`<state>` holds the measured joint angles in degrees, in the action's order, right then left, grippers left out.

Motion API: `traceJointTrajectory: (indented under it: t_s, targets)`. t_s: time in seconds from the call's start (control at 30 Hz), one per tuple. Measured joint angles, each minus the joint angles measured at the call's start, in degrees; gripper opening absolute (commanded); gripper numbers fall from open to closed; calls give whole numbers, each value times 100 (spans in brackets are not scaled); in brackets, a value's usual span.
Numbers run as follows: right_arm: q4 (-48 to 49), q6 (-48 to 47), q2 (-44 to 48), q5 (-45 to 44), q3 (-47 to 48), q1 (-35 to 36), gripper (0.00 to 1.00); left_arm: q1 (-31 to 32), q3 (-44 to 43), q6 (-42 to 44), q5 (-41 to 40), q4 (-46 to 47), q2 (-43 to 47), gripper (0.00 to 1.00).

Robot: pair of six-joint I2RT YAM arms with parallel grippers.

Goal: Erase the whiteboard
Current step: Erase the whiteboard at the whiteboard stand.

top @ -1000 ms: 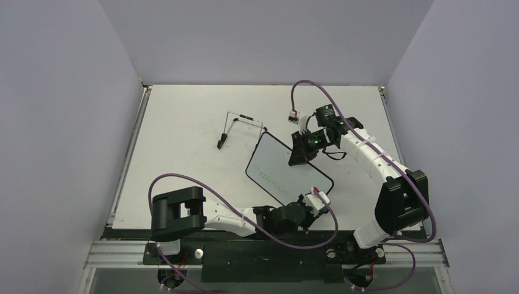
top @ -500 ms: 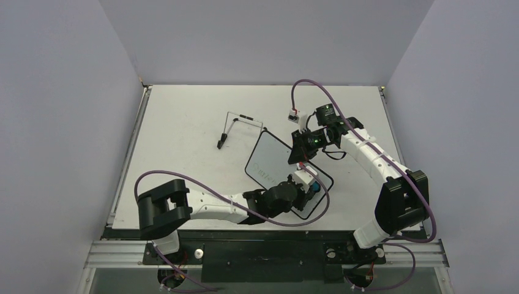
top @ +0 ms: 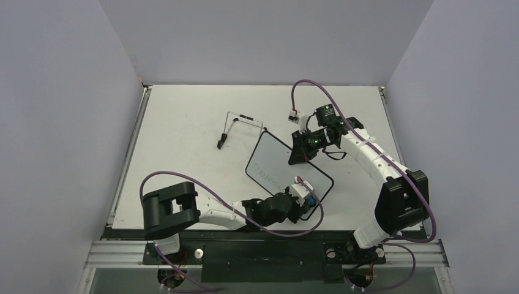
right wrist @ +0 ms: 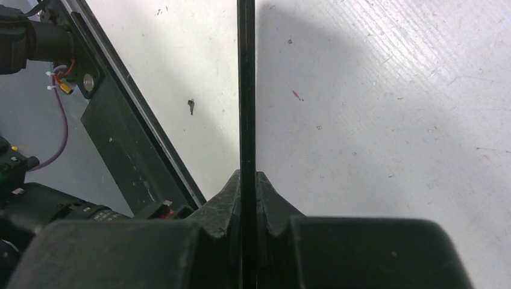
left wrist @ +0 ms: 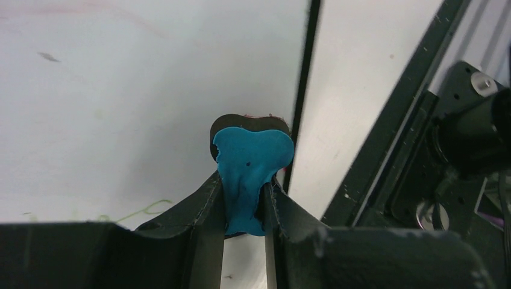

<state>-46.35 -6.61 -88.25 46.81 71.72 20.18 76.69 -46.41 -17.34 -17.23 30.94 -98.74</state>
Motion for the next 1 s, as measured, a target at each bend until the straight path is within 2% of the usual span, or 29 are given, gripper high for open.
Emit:
traceJointTrajectory:
  t_s: [0.23, 0.6, 0.8, 1.0]
  targets:
    - [-39, -11, 0, 0, -26, 4, 0, 229, -214, 229, 446, 98, -372, 0]
    - [44, -105, 122, -24, -28, -26, 0, -22, -1119, 361, 697, -168, -400, 0]
    - [66, -105, 125, -24, -28, -35, 0, -68, -1034, 291, 763, -57, -402, 0]
    - [74, -101, 125, -26, -28, -35, 0, -55, -457, 188, 789, 109, -407, 0]
